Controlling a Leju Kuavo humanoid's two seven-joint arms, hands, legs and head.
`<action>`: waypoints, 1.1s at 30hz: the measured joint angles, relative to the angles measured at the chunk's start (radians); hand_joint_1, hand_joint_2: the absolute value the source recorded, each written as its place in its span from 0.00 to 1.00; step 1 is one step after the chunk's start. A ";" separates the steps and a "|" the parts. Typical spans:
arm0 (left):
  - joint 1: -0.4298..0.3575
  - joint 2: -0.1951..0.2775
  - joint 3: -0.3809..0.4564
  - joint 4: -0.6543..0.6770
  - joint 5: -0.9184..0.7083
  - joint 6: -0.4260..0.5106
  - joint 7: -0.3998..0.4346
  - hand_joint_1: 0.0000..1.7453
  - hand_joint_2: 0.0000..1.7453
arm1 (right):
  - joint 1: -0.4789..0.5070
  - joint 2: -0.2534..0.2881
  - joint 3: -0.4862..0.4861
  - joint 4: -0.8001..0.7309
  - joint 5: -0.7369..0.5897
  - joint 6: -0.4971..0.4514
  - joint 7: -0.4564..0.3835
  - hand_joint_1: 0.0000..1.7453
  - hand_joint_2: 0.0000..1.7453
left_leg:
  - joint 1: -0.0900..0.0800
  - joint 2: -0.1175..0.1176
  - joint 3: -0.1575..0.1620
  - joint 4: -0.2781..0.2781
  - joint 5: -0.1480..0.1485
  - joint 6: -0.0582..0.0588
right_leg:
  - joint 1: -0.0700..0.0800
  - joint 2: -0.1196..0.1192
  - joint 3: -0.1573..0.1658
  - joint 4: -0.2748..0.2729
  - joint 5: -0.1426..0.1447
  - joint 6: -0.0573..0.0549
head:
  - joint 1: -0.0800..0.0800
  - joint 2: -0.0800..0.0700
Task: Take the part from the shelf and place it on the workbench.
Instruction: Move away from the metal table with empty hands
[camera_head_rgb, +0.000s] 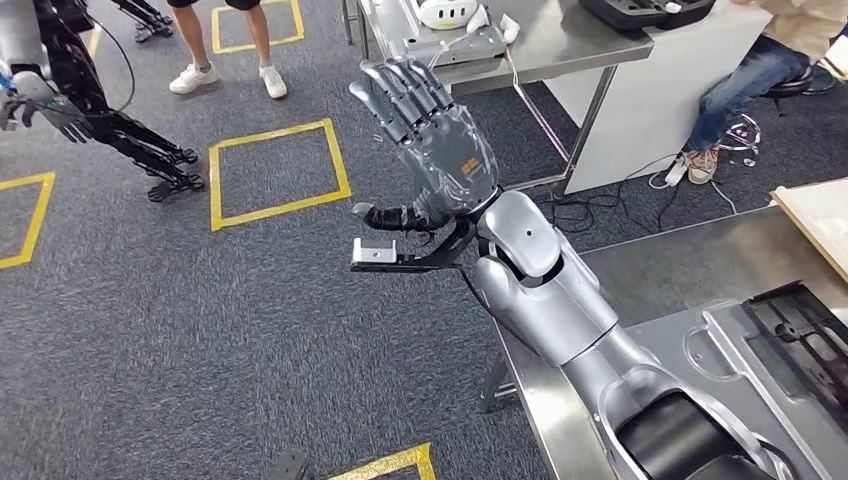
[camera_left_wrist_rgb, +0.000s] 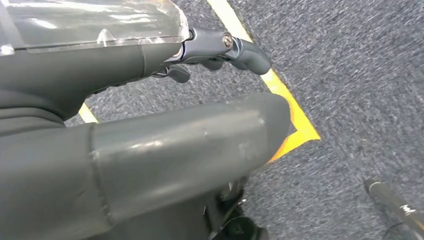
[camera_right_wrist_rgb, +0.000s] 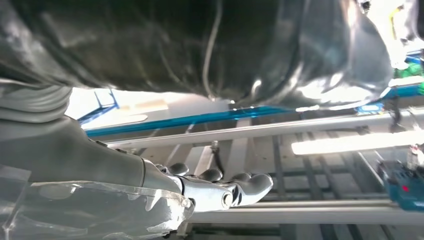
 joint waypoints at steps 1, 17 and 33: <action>-0.001 -0.001 0.000 0.000 -0.001 -0.001 0.000 0.00 0.00 | 0.000 -0.001 0.001 0.000 0.000 -0.001 0.000 0.00 0.00 | 0.000 0.035 -0.026 0.058 -0.029 -0.004 | 0.002 -0.014 0.003 -0.002 -0.001 -0.004 | -0.001 0.000; -0.024 -0.004 -0.011 0.000 -0.019 -0.002 0.018 0.00 0.00 | -0.011 -0.008 0.001 -0.005 0.004 0.009 0.003 0.00 0.00 | -0.005 0.074 0.041 -0.073 0.037 0.048 | 0.010 -0.045 -0.044 0.163 -0.126 0.035 | 0.000 0.000; -0.027 -0.005 -0.018 0.000 -0.013 0.002 0.019 0.00 0.00 | -0.015 -0.005 0.010 -0.003 0.015 0.010 0.006 0.00 0.00 | 0.000 0.063 -0.077 0.153 -0.070 -0.004 | 0.010 -0.039 0.016 -0.017 0.001 -0.015 | -0.003 0.000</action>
